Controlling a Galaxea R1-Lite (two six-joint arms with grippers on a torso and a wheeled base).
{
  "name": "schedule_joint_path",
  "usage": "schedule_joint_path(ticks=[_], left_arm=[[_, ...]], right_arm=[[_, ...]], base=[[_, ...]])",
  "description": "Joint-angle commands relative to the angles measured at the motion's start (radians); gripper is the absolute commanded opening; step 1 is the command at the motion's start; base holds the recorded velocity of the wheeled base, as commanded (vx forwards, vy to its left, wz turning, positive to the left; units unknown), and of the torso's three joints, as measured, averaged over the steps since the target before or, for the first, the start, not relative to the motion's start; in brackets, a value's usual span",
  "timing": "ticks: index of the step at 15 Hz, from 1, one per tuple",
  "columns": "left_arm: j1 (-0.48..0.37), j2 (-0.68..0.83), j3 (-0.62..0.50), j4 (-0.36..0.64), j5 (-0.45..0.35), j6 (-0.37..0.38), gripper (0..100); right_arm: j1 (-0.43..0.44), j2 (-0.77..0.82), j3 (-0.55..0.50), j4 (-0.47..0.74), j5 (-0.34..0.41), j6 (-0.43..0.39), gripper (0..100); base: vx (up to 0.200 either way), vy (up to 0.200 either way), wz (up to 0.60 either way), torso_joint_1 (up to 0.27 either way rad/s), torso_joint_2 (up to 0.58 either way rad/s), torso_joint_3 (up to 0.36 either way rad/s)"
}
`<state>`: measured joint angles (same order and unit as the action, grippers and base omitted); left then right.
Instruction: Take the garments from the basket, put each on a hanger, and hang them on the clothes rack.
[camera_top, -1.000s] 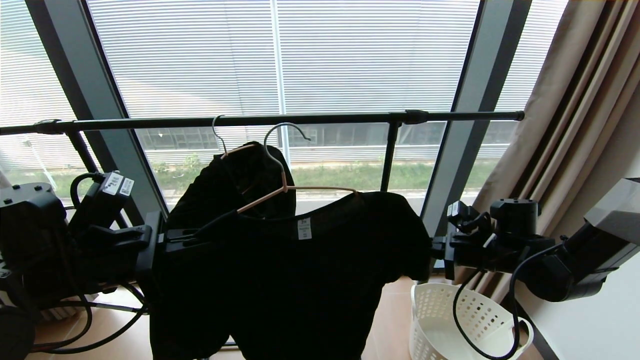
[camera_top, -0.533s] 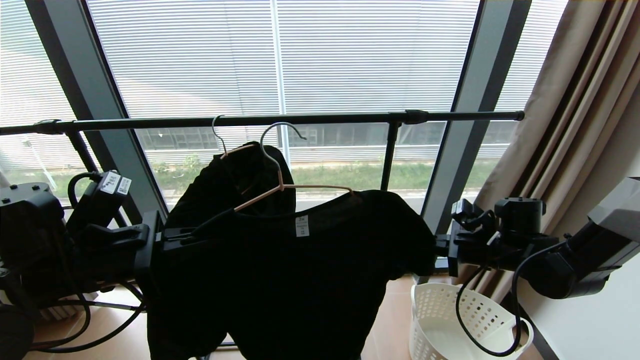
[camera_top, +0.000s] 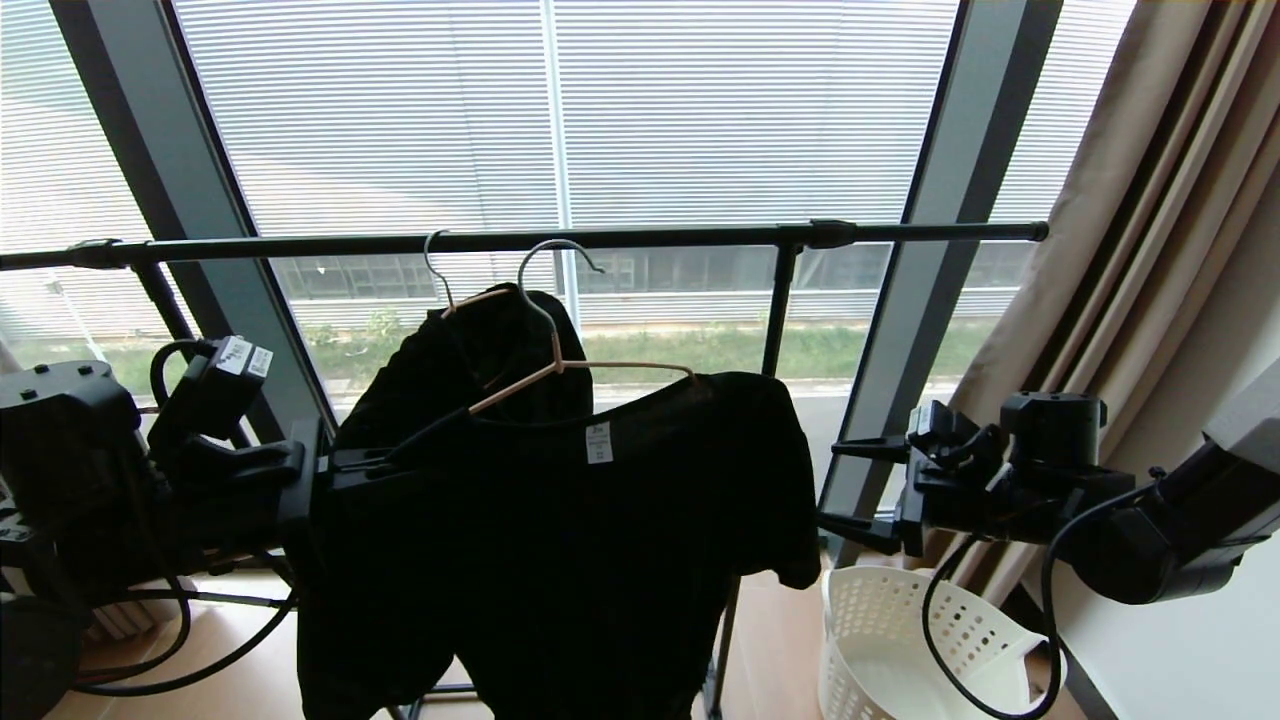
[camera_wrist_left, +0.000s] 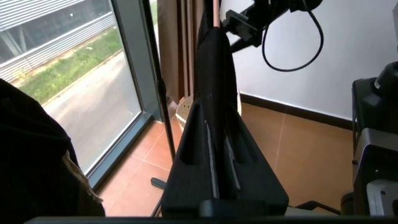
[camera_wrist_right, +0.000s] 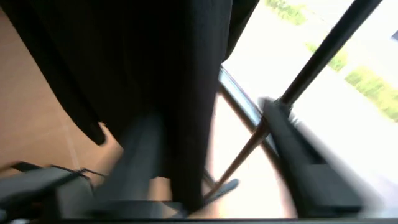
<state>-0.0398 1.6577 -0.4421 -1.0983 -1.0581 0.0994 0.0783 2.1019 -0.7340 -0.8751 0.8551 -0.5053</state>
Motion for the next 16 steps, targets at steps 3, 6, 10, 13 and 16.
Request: schedule_joint_path(ticks=[3,6,10,13,16], left_arm=[[-0.032,0.007,-0.052,0.003,0.204,-0.070,0],[-0.088,0.007,-0.059,0.009,0.313,-0.072,0],[-0.177,0.077,-0.145,0.023,0.638,-0.072,0],[-0.186,0.152,-0.228,0.043,0.716,-0.072,0],[-0.200,0.254,-0.297,0.051,0.785,-0.073,0]], right_arm=[[0.077,-0.108,0.001,-0.004,-0.202,0.041,100],[0.117,-0.174,0.002,-0.008,-0.272,0.134,100],[0.133,-0.299,-0.007,-0.008,-0.327,0.240,100],[0.132,-0.313,-0.013,-0.008,-0.329,0.240,100],[0.132,-0.313,-0.019,-0.008,-0.329,0.240,100]], base=[[0.000,0.000,0.00,0.000,0.00,0.000],[0.000,0.000,0.00,0.000,0.00,0.000],[0.000,0.000,0.00,0.000,0.00,0.000],[0.000,0.000,0.00,0.000,0.00,0.000],[0.000,0.000,0.00,0.000,0.00,0.000]])
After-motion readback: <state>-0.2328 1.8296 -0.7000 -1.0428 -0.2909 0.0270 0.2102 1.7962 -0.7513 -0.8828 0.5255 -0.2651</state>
